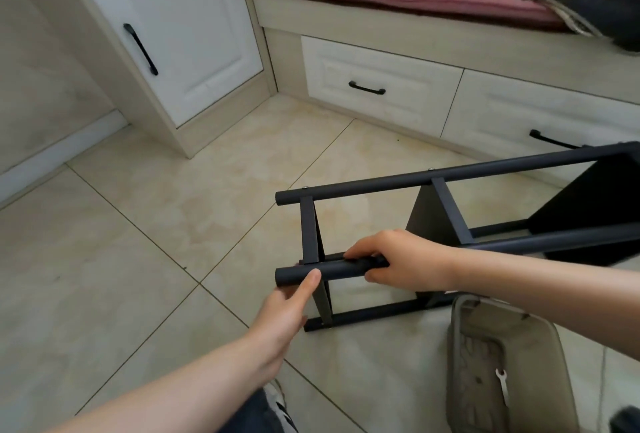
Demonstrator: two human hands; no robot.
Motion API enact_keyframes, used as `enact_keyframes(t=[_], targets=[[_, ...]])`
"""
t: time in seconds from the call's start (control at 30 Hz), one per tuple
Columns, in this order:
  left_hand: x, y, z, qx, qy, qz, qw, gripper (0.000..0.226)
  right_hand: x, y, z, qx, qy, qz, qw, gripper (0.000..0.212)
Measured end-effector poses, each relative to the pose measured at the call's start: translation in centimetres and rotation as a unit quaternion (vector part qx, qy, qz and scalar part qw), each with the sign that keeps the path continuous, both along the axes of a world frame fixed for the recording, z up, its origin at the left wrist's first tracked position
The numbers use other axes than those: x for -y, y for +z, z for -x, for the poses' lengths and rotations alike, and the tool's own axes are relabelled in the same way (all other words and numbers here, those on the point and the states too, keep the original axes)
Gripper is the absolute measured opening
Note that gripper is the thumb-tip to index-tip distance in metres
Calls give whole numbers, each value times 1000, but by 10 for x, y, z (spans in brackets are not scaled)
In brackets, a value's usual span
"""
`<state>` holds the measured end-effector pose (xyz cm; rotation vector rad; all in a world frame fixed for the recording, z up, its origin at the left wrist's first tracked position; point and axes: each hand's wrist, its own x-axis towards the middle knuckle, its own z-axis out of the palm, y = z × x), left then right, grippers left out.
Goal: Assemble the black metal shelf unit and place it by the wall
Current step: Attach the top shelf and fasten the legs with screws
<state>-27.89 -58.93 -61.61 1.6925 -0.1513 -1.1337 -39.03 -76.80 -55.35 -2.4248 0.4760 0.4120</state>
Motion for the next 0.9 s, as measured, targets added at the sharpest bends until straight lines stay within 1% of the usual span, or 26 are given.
enact_keyframes(t=[0.03,0.07,0.1,0.17,0.2,0.23,0.27,0.33,0.5,0.67,0.77,0.9], targets=[[4,1,5,-6,5,6,1000,18,1,0,0,2,-2,8,1000,43],[9,2,10,-6,11,12,1000,17,1,1,0,6,-4,17,1000,44],[13,3,14,-3,16,21,1000,29,3,1,0,8,-5,29,1000,45],[22,2,18,7,32,44,998,80,5,1,4,-2,3,64,998,48],[25,1,19,9,39,55,998,100,7,2,6,-15,11,87,996,49],[28,2,18,9,44,67,997,108,9,3,8,-29,19,113,993,51],[31,4,18,8,51,78,996,107,11,4,9,-41,26,139,989,52],[34,4,17,12,70,87,994,96,15,6,9,-54,31,173,983,54],[38,7,16,33,87,105,990,90,16,12,6,-61,46,193,978,53],[52,25,8,77,86,137,984,80,30,28,4,-37,32,211,976,50],[65,49,-2,106,98,155,977,64,39,46,-1,-10,10,220,975,46],[83,90,-19,156,97,160,970,33,56,82,-13,17,-19,240,970,39]])
